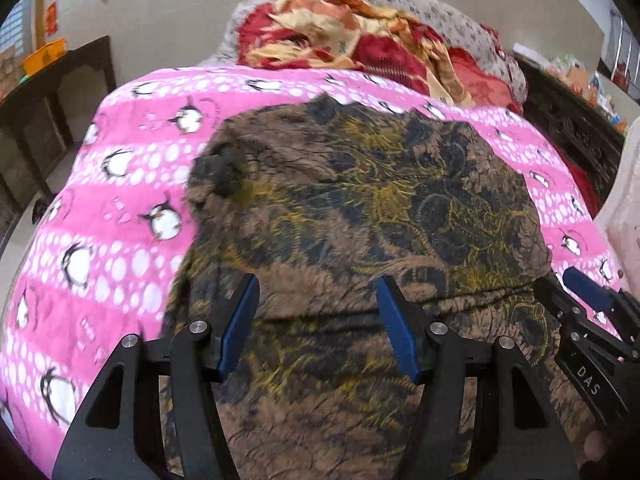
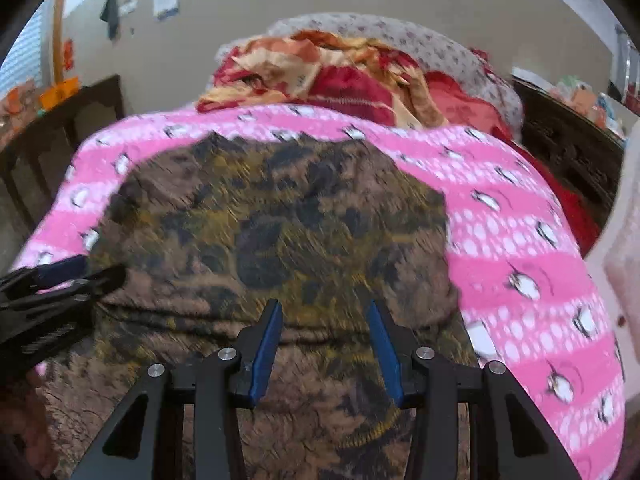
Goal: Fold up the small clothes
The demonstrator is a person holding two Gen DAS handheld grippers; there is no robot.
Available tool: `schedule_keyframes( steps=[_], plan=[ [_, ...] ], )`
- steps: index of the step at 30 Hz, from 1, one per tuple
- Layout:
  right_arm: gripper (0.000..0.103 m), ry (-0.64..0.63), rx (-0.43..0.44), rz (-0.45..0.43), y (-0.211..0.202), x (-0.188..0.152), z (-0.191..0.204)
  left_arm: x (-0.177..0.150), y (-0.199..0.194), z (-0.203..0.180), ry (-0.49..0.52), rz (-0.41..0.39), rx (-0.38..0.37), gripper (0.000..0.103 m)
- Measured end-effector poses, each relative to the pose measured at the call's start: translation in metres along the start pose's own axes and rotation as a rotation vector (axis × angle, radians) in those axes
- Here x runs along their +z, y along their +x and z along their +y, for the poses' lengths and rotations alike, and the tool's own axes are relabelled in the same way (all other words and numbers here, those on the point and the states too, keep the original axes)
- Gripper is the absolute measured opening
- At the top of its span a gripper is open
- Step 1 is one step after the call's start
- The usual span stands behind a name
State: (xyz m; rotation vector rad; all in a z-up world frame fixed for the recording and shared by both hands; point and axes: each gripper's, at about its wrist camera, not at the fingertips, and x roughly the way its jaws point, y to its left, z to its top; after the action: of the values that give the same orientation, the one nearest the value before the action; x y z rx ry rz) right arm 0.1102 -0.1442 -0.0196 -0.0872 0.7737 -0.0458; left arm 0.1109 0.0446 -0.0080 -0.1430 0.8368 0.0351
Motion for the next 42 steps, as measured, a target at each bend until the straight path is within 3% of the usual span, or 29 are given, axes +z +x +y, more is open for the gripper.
schedule_keyframes(
  steps=[6,11,15,16,19,23,26,29,34,42],
  plan=[
    [0.044,0.004,0.007,0.013,-0.006,-0.019,-0.001,-0.019,-0.011,0.028,-0.031,0.08,-0.024,0.061],
    [0.045,0.008,-0.027,0.101,-0.002,-0.04,-0.015,-0.037,-0.031,0.057,0.002,0.12,-0.029,0.061],
    [0.045,0.012,0.075,0.137,-0.026,-0.07,-0.04,-0.063,-0.061,0.1,0.001,0.145,-0.036,0.062],
    [0.046,-0.002,0.134,0.132,-0.039,-0.082,-0.048,-0.074,-0.071,0.112,0.011,0.152,-0.037,0.067],
    [0.058,-0.042,0.212,0.115,-0.074,-0.116,-0.071,-0.106,-0.094,0.137,0.028,0.189,-0.031,0.07],
    [0.06,-0.037,0.17,0.085,-0.106,-0.155,-0.103,-0.145,-0.123,0.149,-0.007,0.221,-0.134,0.07],
    [0.06,0.026,0.17,0.059,-0.119,-0.175,-0.129,-0.168,-0.133,0.136,-0.004,0.249,-0.255,0.07],
    [0.06,0.112,0.18,0.05,-0.121,-0.189,-0.149,-0.182,-0.133,0.118,0.029,0.292,-0.308,0.07],
    [0.06,0.134,0.161,0.063,-0.122,-0.196,-0.159,-0.19,-0.131,0.114,0.043,0.317,-0.321,0.07],
    [0.06,0.135,0.207,0.078,-0.115,-0.206,-0.167,-0.175,-0.115,0.122,0.008,0.316,-0.449,0.066]
  ],
)
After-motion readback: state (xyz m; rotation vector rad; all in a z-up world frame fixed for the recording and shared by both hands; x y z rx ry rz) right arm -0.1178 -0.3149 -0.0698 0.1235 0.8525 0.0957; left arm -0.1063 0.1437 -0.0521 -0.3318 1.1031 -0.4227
